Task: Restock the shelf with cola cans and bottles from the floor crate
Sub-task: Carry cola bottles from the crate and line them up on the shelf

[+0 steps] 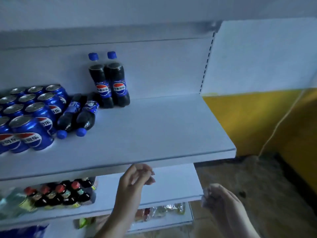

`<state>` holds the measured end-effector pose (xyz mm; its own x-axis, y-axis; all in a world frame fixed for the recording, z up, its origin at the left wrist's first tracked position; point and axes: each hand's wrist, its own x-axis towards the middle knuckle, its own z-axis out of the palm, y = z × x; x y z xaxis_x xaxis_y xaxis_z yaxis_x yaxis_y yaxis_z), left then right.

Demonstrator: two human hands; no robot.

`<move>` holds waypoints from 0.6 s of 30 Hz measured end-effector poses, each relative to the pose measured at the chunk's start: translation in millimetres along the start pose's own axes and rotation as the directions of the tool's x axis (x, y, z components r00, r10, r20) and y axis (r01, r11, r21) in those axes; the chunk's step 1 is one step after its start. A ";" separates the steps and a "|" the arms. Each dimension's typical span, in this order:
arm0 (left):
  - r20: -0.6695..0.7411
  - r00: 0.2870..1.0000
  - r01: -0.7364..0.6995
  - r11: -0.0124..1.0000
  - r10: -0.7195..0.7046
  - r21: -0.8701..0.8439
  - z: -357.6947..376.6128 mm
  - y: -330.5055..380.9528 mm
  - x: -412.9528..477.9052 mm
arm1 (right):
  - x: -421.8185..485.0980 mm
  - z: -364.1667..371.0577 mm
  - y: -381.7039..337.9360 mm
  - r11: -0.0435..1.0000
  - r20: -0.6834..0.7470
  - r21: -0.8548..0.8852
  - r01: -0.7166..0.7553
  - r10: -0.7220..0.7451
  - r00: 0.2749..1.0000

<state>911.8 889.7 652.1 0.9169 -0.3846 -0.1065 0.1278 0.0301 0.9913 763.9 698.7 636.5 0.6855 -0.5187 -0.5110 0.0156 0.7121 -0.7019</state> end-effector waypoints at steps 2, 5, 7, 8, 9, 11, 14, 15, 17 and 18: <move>0.084 0.988 0.135 0.991 -0.133 -0.016 30.0 -16.7 -27.7 | -17.3 -50.0 2.9 0.991 -0.077 0.116 -0.071 0.080 0.994; 0.265 0.885 0.410 0.911 -0.382 -0.056 92.2 -35.3 -67.1 | -56.4 -127.0 -4.4 0.954 -0.136 0.283 -0.104 0.147 0.980; 0.318 0.778 0.605 0.783 -0.542 -0.146 123.1 -39.9 -83.8 | -75.3 -161.2 -8.5 0.938 -0.175 0.331 -0.102 0.167 0.970; 0.354 0.724 0.671 0.724 -0.592 -0.163 147.1 -42.9 -94.7 | -88.9 -187.4 -12.2 0.929 -0.215 0.362 -0.079 0.166 0.962; 0.382 0.681 0.713 0.684 -0.624 -0.155 171.1 -46.4 -104.5 | -102.0 -213.6 -15.2 0.919 -0.253 0.391 -0.045 0.154 0.955; 0.452 0.603 0.764 0.638 -0.657 -0.093 214.6 -54.1 -124.2 | -126.9 -262.7 -19.0 0.894 -0.351 0.446 0.036 0.138 0.926; 0.546 0.500 0.786 0.616 -0.672 0.038 276.2 -64.2 -155.3 | -169.1 -324.9 -23.2 0.843 -0.494 0.503 0.190 0.099 0.864; 0.570 0.465 0.788 0.610 -0.678 0.082 296.3 -66.5 -165.5 | -182.6 -340.9 -24.4 0.821 -0.529 0.519 0.236 0.092 0.844; 0.613 0.391 0.781 0.600 -0.686 0.173 334.0 -73.1 -184.3 | -207.1 -367.2 -23.2 0.777 -0.576 0.548 0.311 0.080 0.814; 0.634 0.355 0.771 0.598 -0.687 0.217 352.1 -76.7 -193.0 | -216.9 -378.2 -19.9 0.753 -0.593 0.562 0.341 0.079 0.802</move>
<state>591.9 636.8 623.6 -0.0021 -0.7418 -0.6706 0.7017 -0.4789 0.5275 339.6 618.2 573.6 0.1192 -0.6397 -0.7593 0.6550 0.6254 -0.4241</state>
